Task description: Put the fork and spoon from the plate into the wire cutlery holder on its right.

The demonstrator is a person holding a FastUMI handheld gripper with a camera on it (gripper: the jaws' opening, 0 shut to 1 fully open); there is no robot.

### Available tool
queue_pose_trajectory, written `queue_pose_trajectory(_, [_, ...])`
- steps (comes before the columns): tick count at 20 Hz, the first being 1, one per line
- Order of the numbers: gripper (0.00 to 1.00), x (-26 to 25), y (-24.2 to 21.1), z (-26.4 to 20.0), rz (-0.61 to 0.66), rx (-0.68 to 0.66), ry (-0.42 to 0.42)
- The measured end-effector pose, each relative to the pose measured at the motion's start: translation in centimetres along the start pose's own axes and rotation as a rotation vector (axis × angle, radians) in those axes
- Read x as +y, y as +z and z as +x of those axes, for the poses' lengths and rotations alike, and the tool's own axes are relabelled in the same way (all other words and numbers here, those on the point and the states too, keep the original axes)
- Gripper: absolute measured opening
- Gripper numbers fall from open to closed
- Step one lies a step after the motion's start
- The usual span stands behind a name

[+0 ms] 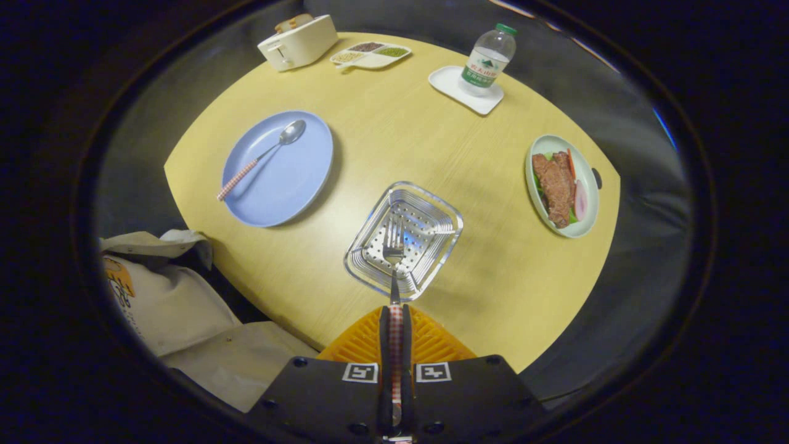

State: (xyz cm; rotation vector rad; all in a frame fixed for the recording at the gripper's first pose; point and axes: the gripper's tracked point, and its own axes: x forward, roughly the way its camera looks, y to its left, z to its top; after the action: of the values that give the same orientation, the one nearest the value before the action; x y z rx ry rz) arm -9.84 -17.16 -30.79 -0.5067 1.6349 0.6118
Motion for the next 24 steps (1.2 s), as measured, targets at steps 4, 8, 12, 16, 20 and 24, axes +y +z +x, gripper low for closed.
queue_pose_trajectory(4, [0.08,-0.2,0.7,0.9,0.008,0.057,0.001])
queue_pose_trajectory(8, [0.08,-0.3,1.7,0.9,0.024,0.073,0.002])
queue_pose_trajectory(12, [0.08,-0.1,2.2,1.0,0.022,0.085,0.0])
queue_pose_trajectory(16, [0.13,0.1,2.4,0.9,0.029,0.078,-0.006])
queue_pose_trajectory(20, [0.39,0.2,3.4,0.4,0.069,0.012,-0.008])
queue_pose_trajectory(24, [0.8,1.0,4.8,-0.6,0.126,-0.127,-0.044])
